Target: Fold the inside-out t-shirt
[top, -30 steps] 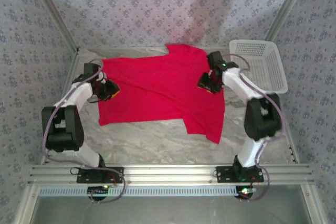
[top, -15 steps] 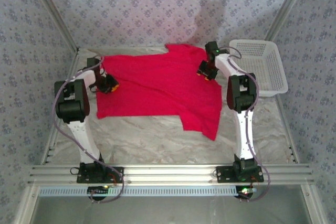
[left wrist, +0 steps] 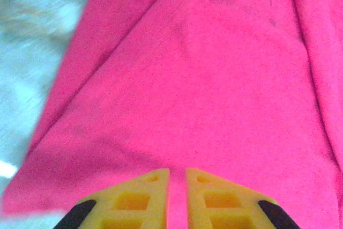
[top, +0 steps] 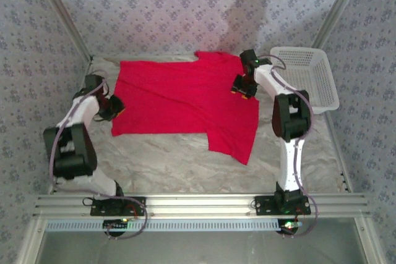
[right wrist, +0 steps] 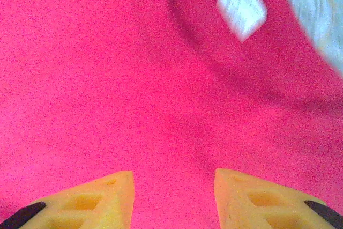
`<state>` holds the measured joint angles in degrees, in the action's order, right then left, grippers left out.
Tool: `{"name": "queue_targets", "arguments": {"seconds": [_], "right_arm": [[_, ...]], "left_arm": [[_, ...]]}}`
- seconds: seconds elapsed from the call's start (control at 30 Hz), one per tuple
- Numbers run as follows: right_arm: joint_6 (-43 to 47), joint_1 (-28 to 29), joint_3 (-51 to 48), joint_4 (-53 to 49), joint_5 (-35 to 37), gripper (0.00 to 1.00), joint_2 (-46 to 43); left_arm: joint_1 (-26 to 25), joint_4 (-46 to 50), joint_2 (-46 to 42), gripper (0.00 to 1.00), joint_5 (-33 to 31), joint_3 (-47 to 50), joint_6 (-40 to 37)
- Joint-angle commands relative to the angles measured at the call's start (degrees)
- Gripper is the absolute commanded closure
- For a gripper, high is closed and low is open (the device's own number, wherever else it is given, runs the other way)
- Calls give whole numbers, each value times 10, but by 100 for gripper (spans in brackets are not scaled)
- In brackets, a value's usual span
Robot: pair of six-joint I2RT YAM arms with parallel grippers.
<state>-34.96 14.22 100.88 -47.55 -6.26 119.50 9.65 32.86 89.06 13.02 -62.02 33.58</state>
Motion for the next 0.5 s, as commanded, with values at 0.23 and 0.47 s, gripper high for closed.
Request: {"name": "queue_targets", "arguments": {"seconds": [0.23, 0.47], "right_arm": [[64, 37, -294, -15, -11, 50, -265], [54, 34, -420, 6, -30, 45, -320]], "left_arm": [[110, -12, -105, 61, 45, 171, 26], [136, -83, -63, 61, 117, 162, 64]]}}
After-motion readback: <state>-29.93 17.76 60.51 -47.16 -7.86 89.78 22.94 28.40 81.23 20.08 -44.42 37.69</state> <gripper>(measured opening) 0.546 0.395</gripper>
